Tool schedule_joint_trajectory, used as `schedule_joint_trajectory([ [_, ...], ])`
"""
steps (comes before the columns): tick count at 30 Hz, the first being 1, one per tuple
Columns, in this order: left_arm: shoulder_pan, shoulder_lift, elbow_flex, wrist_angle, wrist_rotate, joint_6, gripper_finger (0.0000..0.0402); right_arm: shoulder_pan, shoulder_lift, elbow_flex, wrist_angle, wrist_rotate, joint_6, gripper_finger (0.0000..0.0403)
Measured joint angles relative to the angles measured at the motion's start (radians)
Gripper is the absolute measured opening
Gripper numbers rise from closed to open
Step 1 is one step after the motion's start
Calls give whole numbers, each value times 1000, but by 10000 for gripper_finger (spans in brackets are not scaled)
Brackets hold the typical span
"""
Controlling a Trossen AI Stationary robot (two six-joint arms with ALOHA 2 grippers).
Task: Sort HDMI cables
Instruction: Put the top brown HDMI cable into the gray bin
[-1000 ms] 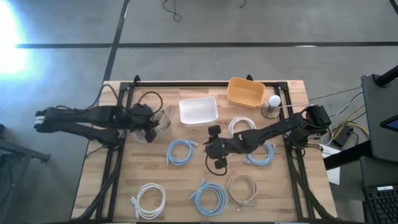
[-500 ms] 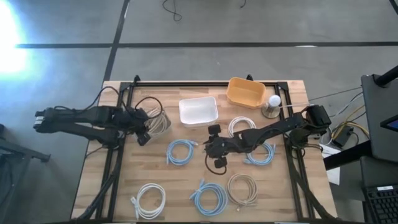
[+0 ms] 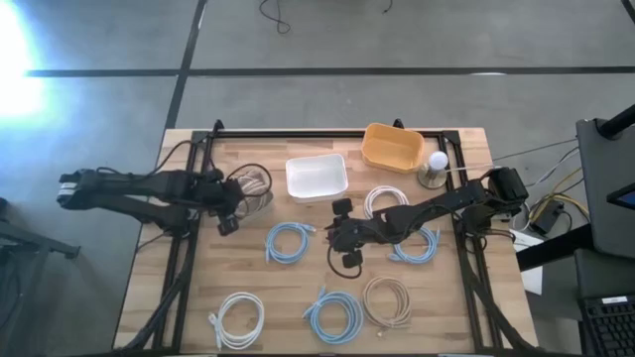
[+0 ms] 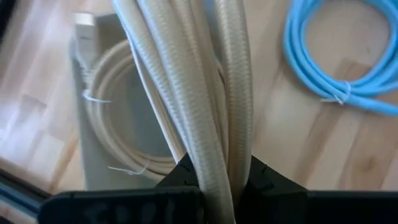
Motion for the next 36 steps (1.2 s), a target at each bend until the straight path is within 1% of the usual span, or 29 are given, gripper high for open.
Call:
schedule_joint_trajectory([
  [4,0,38,0,-2,141,19,33,0,0,-1,-4,0,0,109],
  [5,0,47,0,-5,162,29,35,0,0,-1,-4,0,0,108],
  [7,-1,63,0,-7,185,29,39,-2,0,-4,-4,-1,2,107],
  [10,0,85,-2,-5,186,35,48,-6,0,-10,-3,-2,8,108],
  [15,0,117,-14,-6,168,52,69,-6,0,-19,2,-2,11,113],
  [19,0,144,-16,-23,166,52,97,-10,0,-25,5,-2,11,116],
  [26,0,152,-15,-111,118,36,156,-19,0,-26,10,-2,11,111],
  [30,0,152,9,-186,92,25,185,-27,0,-26,12,-1,11,106],
  [34,0,152,41,-245,24,32,202,-31,0,-26,19,-1,9,105],
  [36,0,152,58,-269,-39,34,205,-32,0,-26,19,-1,11,108],
])
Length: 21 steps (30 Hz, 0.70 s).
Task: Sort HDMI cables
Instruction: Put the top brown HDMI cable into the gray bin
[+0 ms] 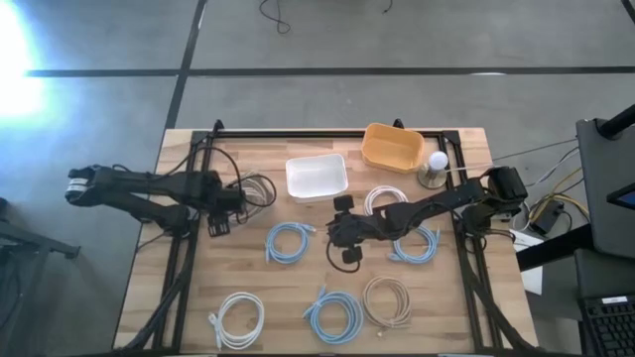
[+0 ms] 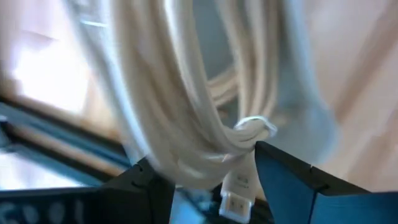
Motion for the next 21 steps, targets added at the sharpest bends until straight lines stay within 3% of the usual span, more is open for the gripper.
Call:
schedule_joint_trajectory([
  [5,0,0,27,-29,-125,-2,206,-1,0,0,2,0,-2,114],
  [21,0,1,29,-10,-143,-105,206,-1,0,-6,6,-1,71,147],
])
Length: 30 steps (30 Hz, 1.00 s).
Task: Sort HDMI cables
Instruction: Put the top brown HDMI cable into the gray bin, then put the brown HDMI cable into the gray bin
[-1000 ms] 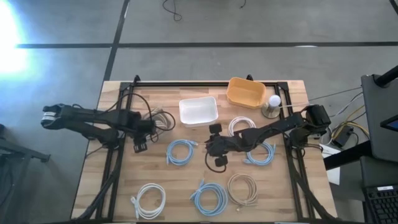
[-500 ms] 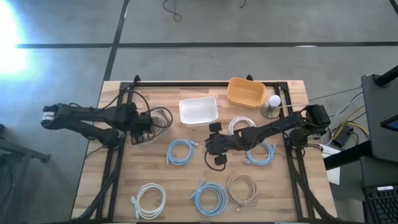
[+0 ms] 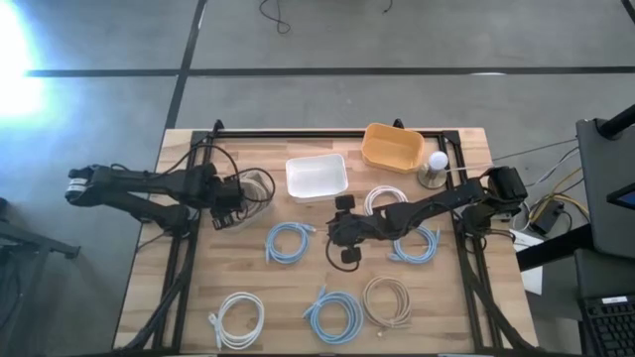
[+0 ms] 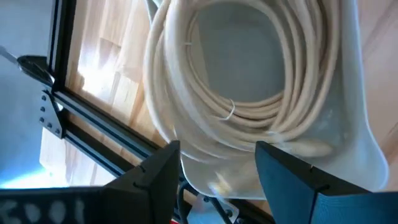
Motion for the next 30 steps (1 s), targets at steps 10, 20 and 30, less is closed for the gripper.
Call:
schedule_joint_trajectory([
  [10,-4,0,14,69,40,-5,206,23,0,51,-240,-129,147,187],
  [20,-14,0,14,475,41,228,206,97,0,82,-438,-330,364,183],
  [30,-19,22,-9,847,148,471,206,218,0,80,-583,-404,694,182],
])
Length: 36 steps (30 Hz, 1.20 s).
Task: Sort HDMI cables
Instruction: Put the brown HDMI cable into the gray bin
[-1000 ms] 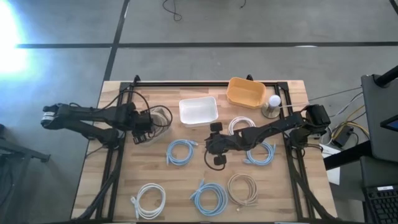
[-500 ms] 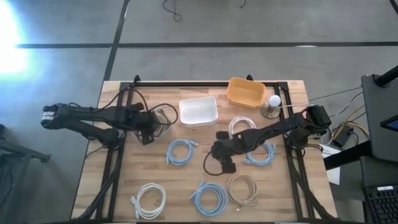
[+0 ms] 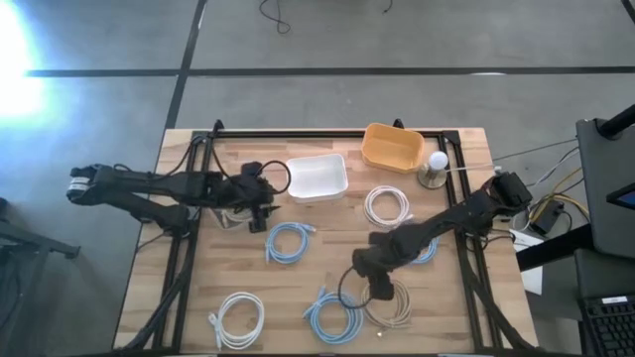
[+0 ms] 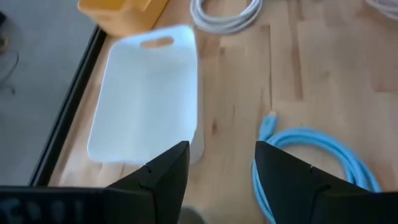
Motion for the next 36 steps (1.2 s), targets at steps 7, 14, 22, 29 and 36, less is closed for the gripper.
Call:
schedule_joint_trajectory([
  [7,0,53,-7,90,0,51,206,70,2,-40,0,55,124,184],
  [14,0,130,-8,103,0,121,206,90,16,-82,15,85,209,181],
  [22,1,193,-8,112,0,132,206,104,17,-135,69,85,223,167],
  [29,1,206,-8,112,0,123,206,104,15,-187,137,112,185,130],
  [36,1,205,-9,113,3,24,206,84,22,-156,150,214,0,32],
])
